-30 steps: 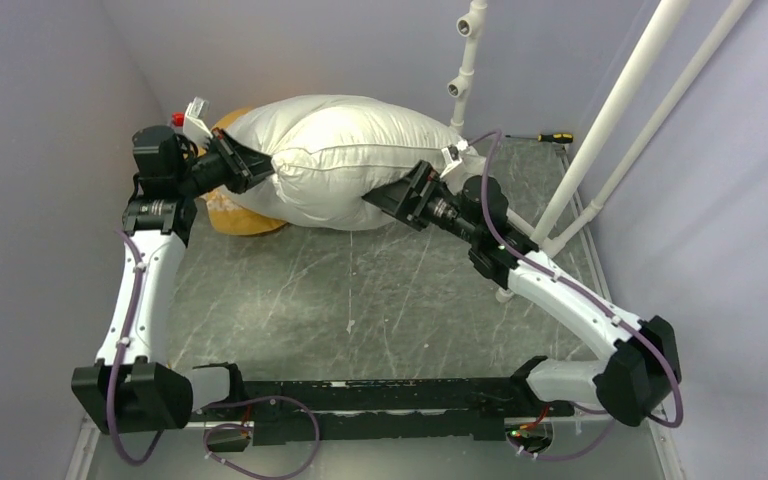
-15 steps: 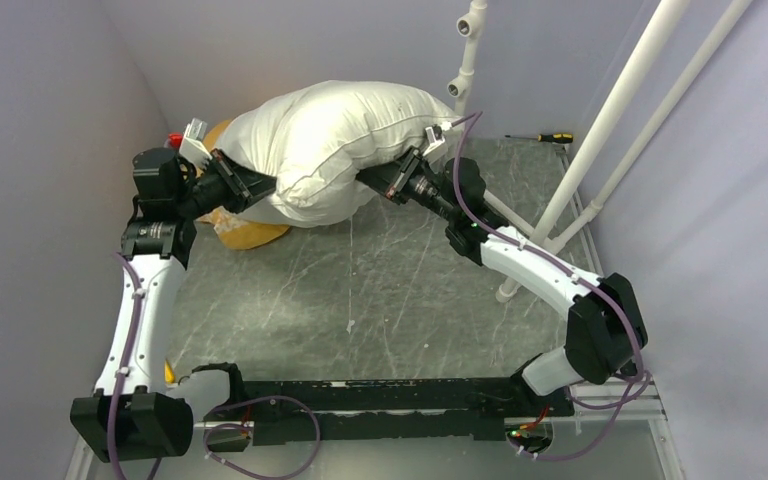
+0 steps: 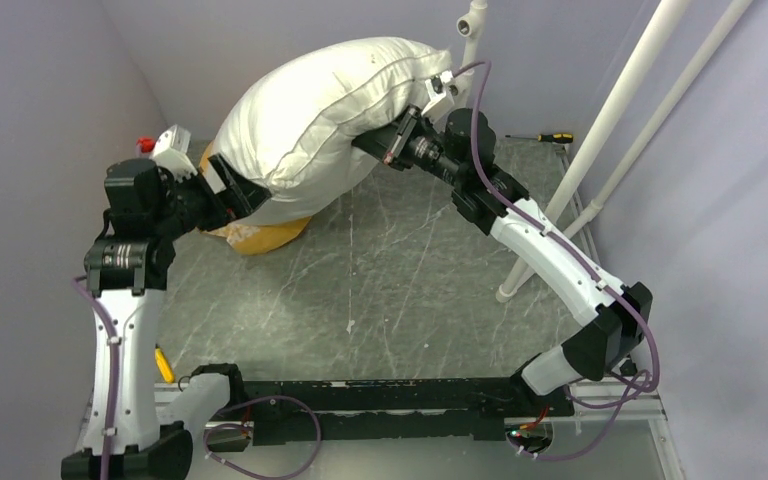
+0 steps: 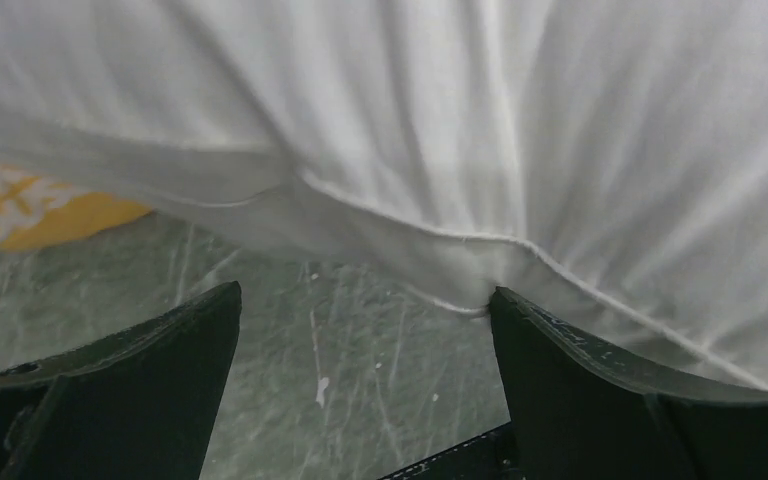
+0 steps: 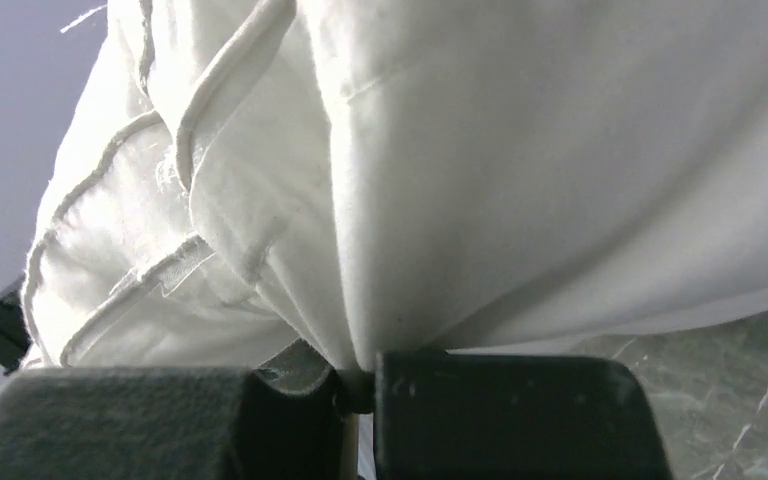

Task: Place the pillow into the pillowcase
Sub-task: Stuff the pillow into the pillowcase.

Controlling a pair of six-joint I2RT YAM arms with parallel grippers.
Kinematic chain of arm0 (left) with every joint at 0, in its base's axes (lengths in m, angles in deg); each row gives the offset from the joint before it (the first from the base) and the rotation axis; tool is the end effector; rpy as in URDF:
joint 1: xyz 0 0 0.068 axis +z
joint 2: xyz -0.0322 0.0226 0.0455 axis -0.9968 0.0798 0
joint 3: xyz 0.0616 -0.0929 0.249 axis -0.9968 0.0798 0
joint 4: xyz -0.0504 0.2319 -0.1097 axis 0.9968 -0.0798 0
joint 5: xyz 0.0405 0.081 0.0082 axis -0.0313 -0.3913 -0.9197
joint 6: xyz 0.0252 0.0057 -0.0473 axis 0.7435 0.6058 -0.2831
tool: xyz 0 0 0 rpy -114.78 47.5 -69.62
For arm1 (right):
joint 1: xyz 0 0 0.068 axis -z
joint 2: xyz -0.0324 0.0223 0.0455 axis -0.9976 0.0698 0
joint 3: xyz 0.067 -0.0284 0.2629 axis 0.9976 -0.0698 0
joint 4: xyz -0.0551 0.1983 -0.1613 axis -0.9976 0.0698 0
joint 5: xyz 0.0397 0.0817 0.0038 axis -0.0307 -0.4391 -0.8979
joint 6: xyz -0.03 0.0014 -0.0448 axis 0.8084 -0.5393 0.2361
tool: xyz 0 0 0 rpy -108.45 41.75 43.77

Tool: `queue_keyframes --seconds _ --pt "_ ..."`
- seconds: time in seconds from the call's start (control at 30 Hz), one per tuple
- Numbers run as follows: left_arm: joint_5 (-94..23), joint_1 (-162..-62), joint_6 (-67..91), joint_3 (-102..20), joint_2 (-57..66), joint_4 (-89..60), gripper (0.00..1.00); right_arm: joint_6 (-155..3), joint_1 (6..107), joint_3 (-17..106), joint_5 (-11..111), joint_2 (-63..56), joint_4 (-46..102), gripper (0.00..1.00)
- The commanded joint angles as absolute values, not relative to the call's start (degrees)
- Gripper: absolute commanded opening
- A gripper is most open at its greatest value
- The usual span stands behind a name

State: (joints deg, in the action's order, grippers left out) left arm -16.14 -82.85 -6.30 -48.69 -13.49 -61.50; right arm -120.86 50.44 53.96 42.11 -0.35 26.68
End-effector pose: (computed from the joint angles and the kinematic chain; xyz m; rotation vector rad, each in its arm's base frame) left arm 0.1777 -0.0087 0.4446 -0.2333 1.9832 -0.7803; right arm 0.2769 0.2096 0.4425 0.0032 1.7264 1.3788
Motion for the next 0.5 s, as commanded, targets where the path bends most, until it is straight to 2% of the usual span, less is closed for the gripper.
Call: queue_keyframes --seconds 0.0,0.13,0.27,0.37,0.47 --pt "-24.1 -83.4 -3.4 -43.4 -17.8 -71.3 0.97 -119.7 50.5 65.9 43.5 -0.9 16.1 0.00" --pt "-24.3 -83.4 -7.8 -33.4 -23.0 -69.4 0.97 -118.9 50.5 68.7 42.6 0.4 18.0 0.00" --pt "-21.9 -83.3 -9.8 -26.9 -28.5 -63.6 0.96 -119.0 50.6 64.4 42.7 -0.7 17.9 0.00" --pt "-16.6 -83.3 -2.0 -28.3 -30.8 -60.5 0.92 -120.1 50.6 62.1 40.8 -0.3 17.3 0.00" --pt "-17.2 -83.4 8.6 -34.3 -32.8 -58.3 0.93 -120.8 50.6 61.7 39.1 0.8 17.0 0.00"
